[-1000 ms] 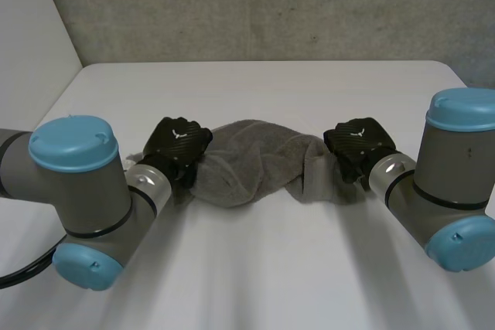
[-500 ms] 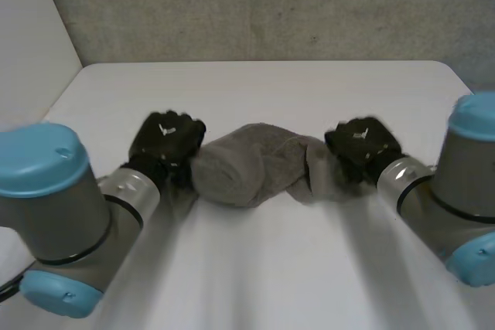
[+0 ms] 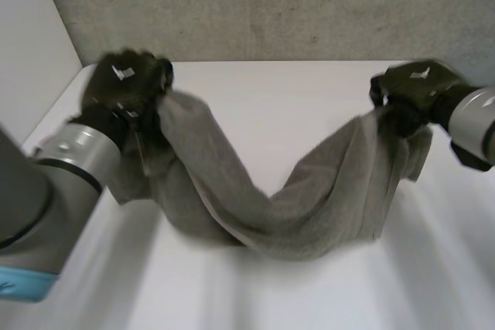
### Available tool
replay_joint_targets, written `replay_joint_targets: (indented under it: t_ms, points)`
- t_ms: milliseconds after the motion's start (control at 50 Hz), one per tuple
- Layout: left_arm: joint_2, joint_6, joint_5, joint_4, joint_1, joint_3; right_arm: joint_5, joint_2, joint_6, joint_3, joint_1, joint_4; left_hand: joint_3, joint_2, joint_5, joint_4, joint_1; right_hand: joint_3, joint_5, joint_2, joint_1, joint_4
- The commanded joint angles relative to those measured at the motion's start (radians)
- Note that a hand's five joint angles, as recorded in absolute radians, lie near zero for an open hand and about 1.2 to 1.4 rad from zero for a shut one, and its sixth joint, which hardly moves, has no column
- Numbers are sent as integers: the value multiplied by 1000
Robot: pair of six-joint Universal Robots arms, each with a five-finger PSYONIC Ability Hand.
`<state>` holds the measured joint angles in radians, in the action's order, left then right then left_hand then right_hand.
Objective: Fold the towel.
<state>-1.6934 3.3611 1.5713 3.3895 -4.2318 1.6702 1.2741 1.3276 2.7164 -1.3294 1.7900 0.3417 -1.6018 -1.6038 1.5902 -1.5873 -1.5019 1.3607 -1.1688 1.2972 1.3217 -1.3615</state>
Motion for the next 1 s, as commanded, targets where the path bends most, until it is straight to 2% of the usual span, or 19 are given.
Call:
replay_joint_targets:
  t_ms: [20,100,120,140,180,200,220,260,320,500,620,720,900,960,1000]
  points:
    - [-257,6,6,-6,4,-70,-13,-318,-27,159,-3,-3,206,208,-368,191,106,36,-53,99,75,-35]
    - [-310,6,7,-25,-7,-142,19,-387,-11,251,-1,-29,206,208,-368,191,106,36,-53,99,75,-35]
    - [-310,6,7,-25,-7,-142,52,-403,3,284,-1,-65,206,208,-368,191,106,-106,88,-42,-67,107]
    - [-311,6,10,-32,-10,-165,53,-403,3,285,-1,-66,206,208,-368,191,106,-107,90,-44,-68,108]
    - [-310,4,12,-36,-19,-182,123,-404,38,291,0,-160,206,208,-368,191,106,-887,870,-824,-848,888]
    - [-307,4,16,-39,-33,-193,123,-404,39,291,0,-161,206,208,-368,191,106,-891,874,-828,-852,892]
    - [-307,4,16,-39,-33,-193,148,-398,51,273,2,-206,206,208,-368,191,106,-1109,1092,-1046,-1070,1110]
    - [-298,1,36,-41,-59,-199,166,-383,60,242,0,-242,206,208,-368,191,106,-1186,1169,-1123,-1147,1187]
    - [-296,3,44,-39,-60,-198,189,-302,54,155,2,-276,206,208,-368,191,106,-1186,1169,-1123,-1147,1187]
    - [-299,1,49,-41,-66,-164,168,-56,49,-175,41,-308,206,208,-368,191,106,-1186,1169,-1123,-1147,1187]
    - [-301,3,45,-39,-65,-145,160,48,5,-321,62,-296,206,208,-368,191,106,-1186,1169,-1123,-1147,1187]
    - [-299,3,44,-38,-65,-144,148,221,-12,-479,51,-309,206,208,-368,191,106,-1185,1167,-1121,-1146,1186]
    - [-299,3,44,-38,-60,-144,64,265,-10,-583,54,-286,206,208,-368,191,106,-1170,1153,-1107,-1131,1171]
    - [-299,4,44,-38,-59,-144,39,248,-12,-616,58,-305,206,208,-368,191,106,-1114,1097,-1051,-1075,1115]
    - [-299,3,44,-38,-59,-144,19,162,-15,-622,63,-334,206,208,-368,191,106,-1065,1047,-1001,-1026,1065]
